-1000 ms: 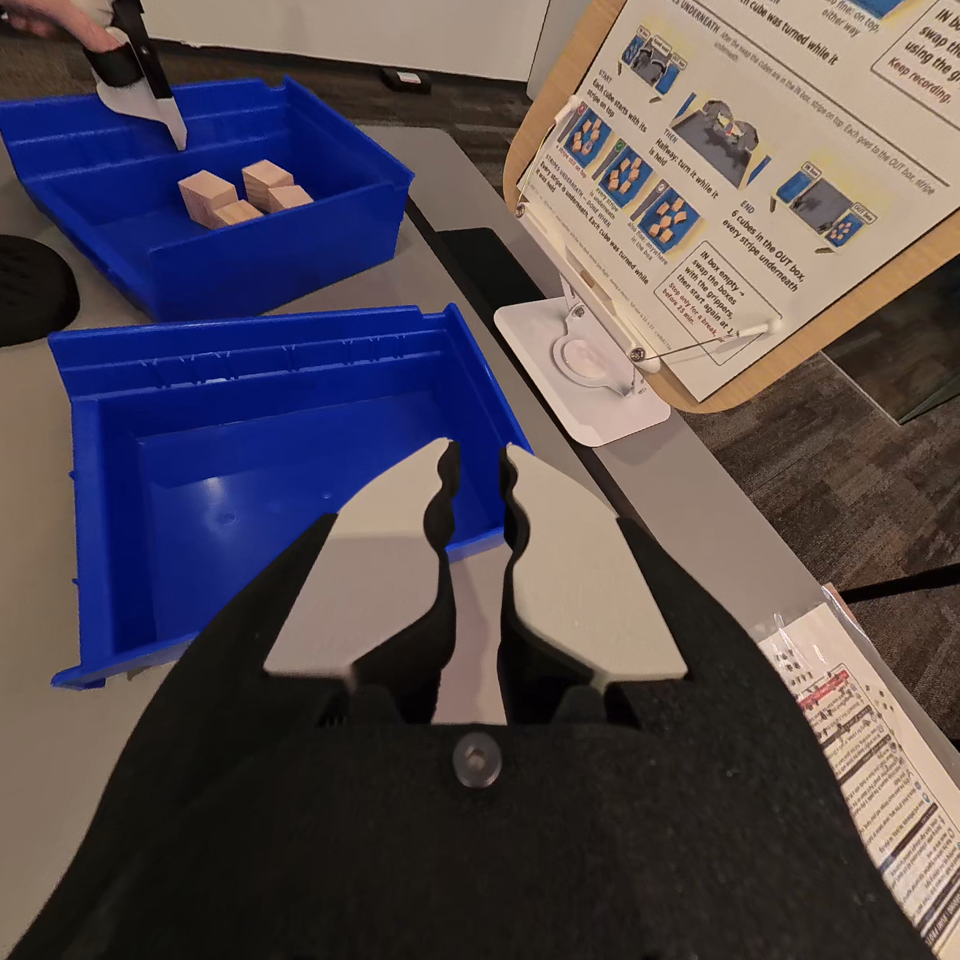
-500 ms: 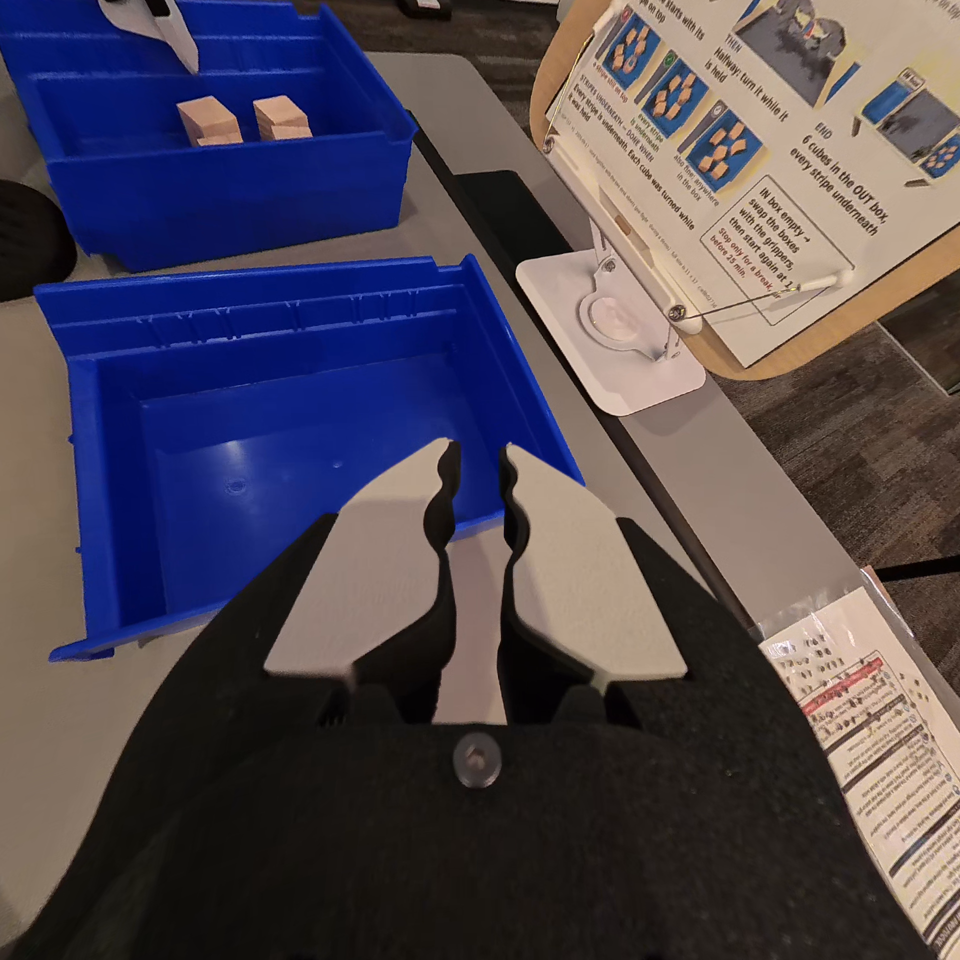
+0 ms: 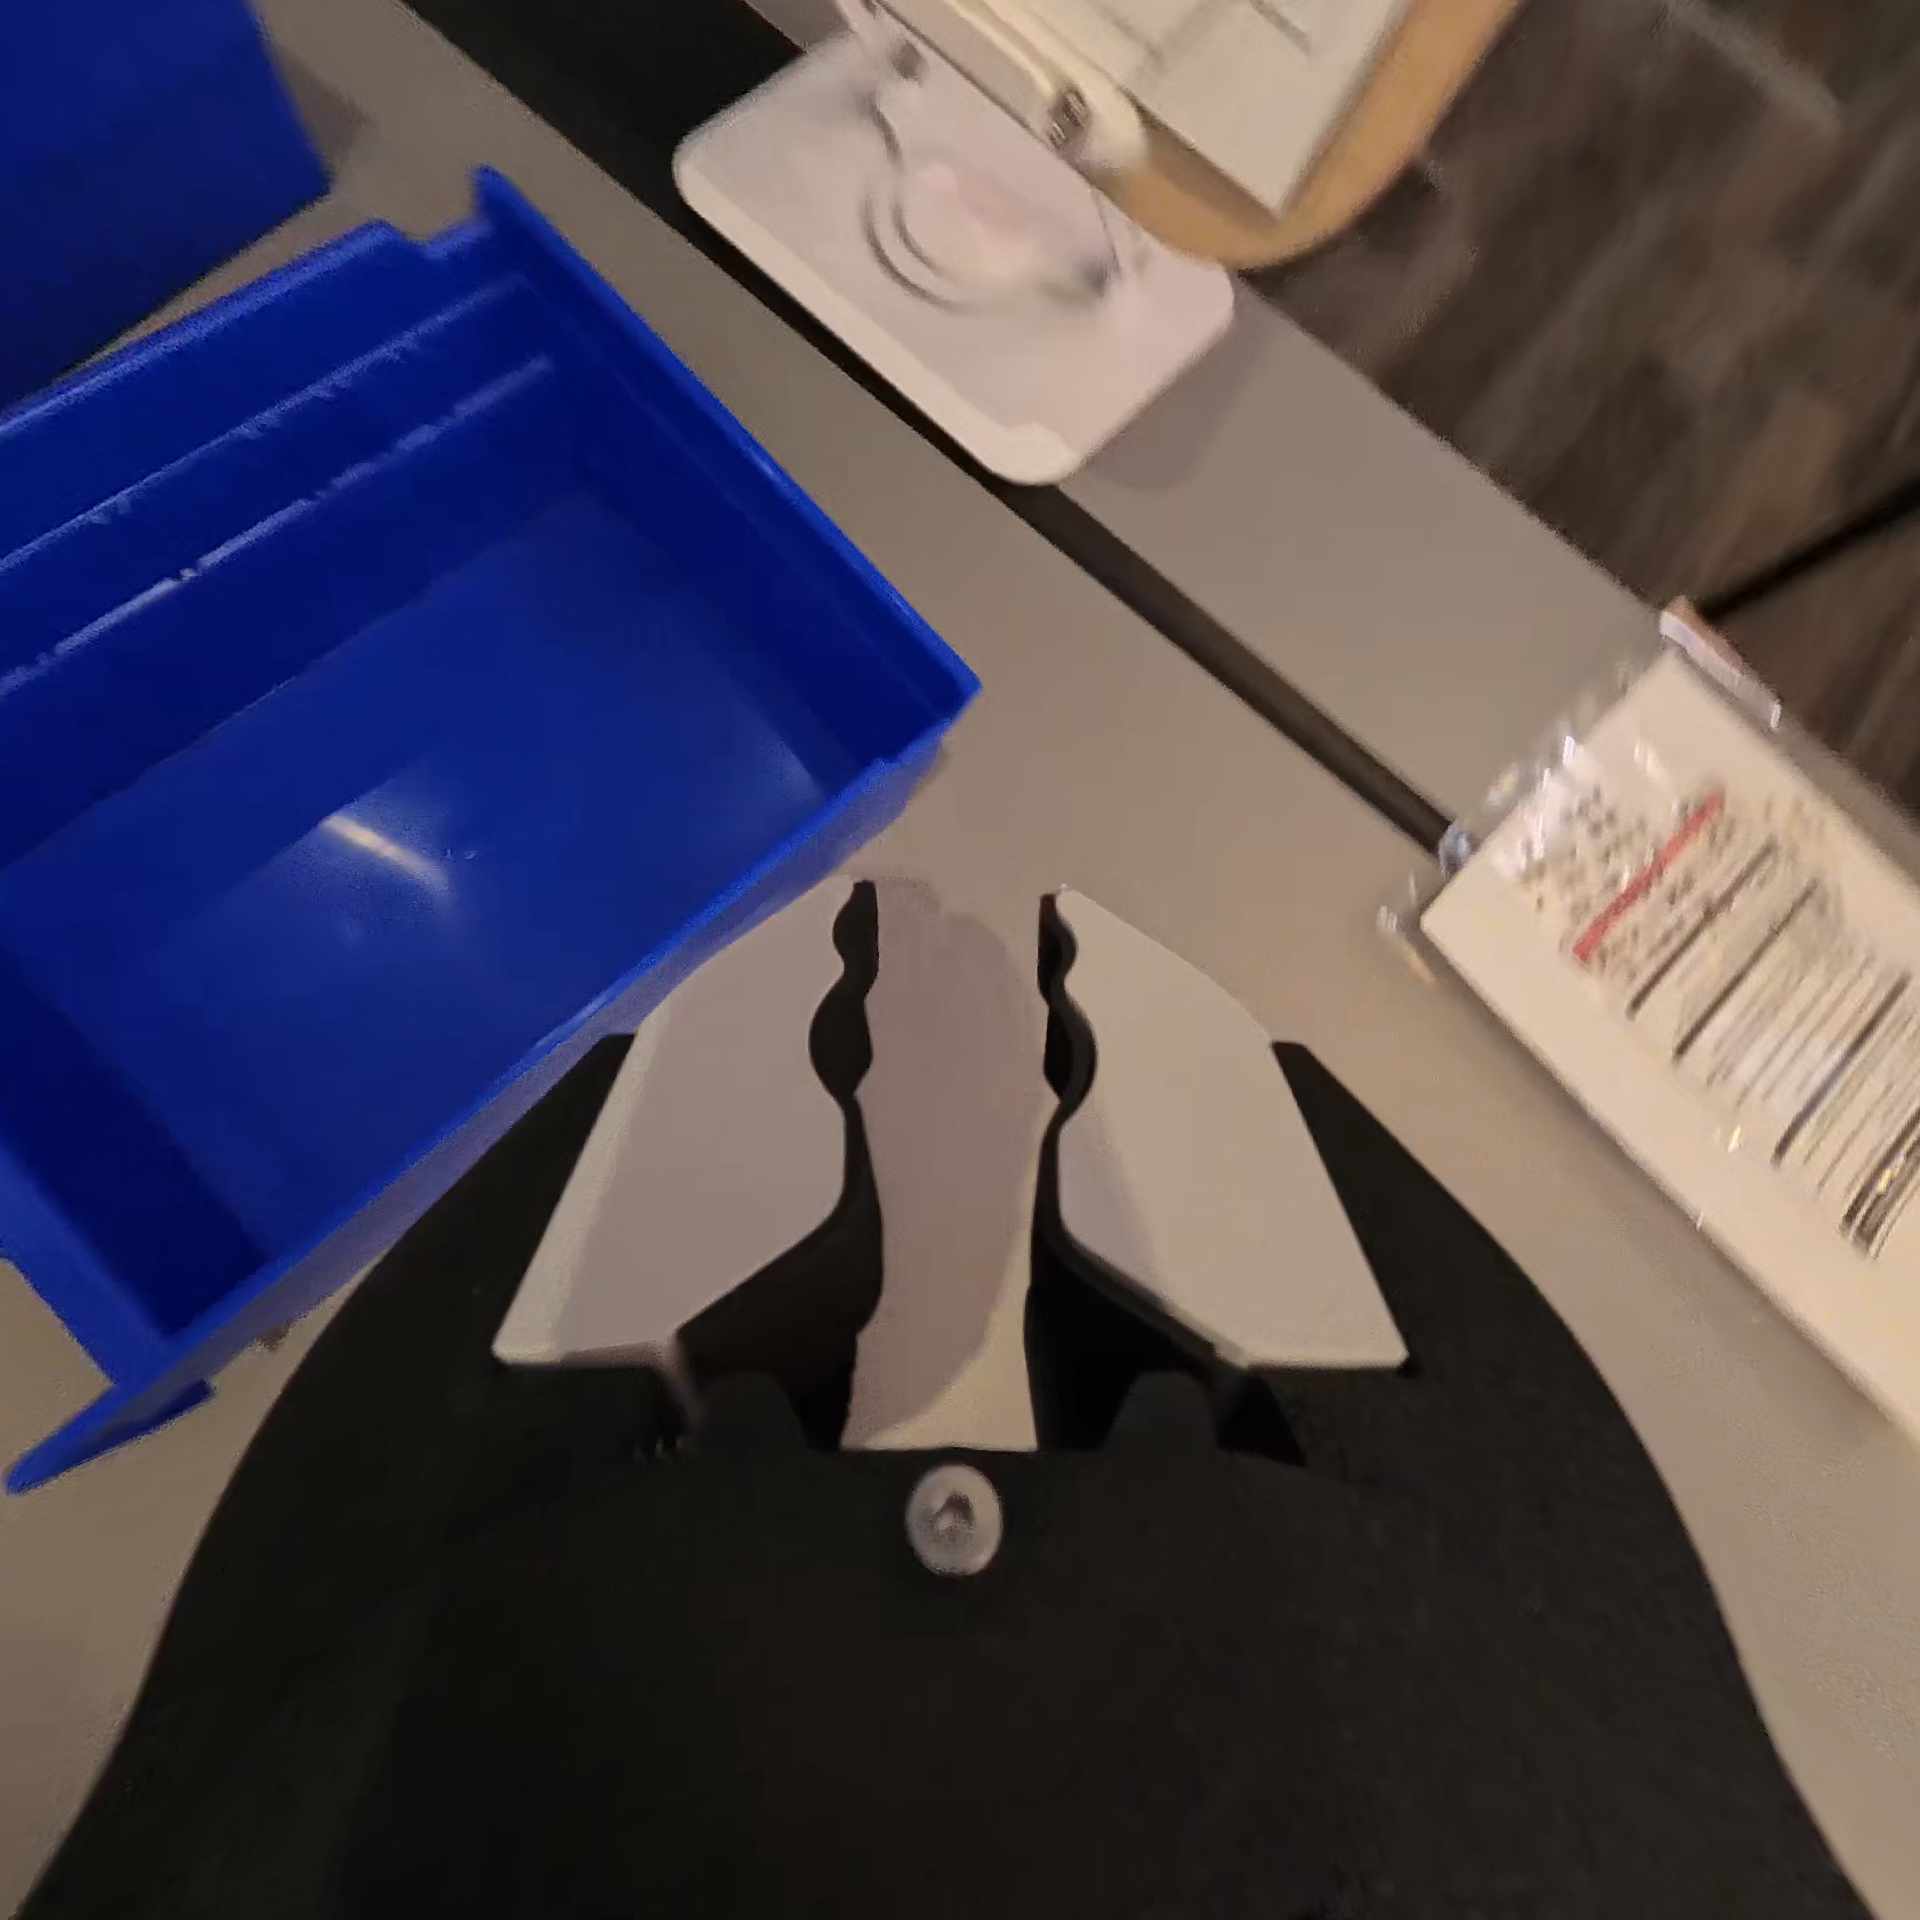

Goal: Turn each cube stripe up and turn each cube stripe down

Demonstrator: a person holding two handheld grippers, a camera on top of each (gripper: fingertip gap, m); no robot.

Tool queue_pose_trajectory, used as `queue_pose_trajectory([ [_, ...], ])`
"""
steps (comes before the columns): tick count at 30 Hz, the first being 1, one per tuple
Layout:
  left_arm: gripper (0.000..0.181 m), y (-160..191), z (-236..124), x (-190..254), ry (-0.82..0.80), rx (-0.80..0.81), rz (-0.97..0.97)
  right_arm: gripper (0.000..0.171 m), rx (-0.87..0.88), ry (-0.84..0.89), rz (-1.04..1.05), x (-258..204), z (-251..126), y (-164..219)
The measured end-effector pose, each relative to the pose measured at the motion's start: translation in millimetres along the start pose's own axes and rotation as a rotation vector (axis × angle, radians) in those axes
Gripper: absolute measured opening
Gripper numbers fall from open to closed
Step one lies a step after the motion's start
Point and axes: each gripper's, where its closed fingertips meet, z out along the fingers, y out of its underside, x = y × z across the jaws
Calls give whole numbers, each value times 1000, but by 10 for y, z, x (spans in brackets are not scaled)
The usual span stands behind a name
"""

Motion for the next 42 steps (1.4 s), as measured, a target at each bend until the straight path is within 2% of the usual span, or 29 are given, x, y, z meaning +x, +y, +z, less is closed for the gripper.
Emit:
queue_pose_trajectory([
  [4, 9, -22, 6, 23, 2, 6, 23, 33, -9, 2, 165, 12, -49, 28],
  [10, 13, -23, 15, 48, 24, 28, -12, 61, -160, -78, 389, -262, 281, 229],
  [13, 17, -14, -31, 55, 81, 55, -77, 65, -230, -101, 378, -478, 517, 270],
  [16, 22, -51, -171, 43, 110, 120, -133, 67, -390, -76, 332, -671, 674, 491],
  [17, 24, -71, -231, 29, 106, 149, -145, 76, -434, -80, 327, -736, 723, 551],
  [18, 29, -81, -290, 0, 88, 169, -155, 70, -462, -104, 318, -817, 774, 588],
  [20, 40, -71, -401, -112, 1, 190, -171, 45, -537, -154, 299, -959, 846, 682],
  [25, 29, -131, -603, -55, -59, 252, -104, 10, -571, -84, 330, -667, 864, 787],
  [29, 24, -279, -763, 73, -73, 324, -50, 6, -539, -175, 420, -347, 794, 911],
  [33, 23, -428, -852, 256, -56, 380, 22, 7, -535, -93, 432, 194, 635, 1173],
  [37, 16, -586, -925, 419, 17, 461, 49, 7, -491, -25, 557, 693, 455, 1446],
  [39, 16, -616, -967, 466, 40, 487, 57, 6, -485, 44, 556, 934, 345, 1595],
  [42, 16, -649, -1084, 568, 99, 552, 77, 6, -424, 46, 662, 1156, 243, 1742],
])
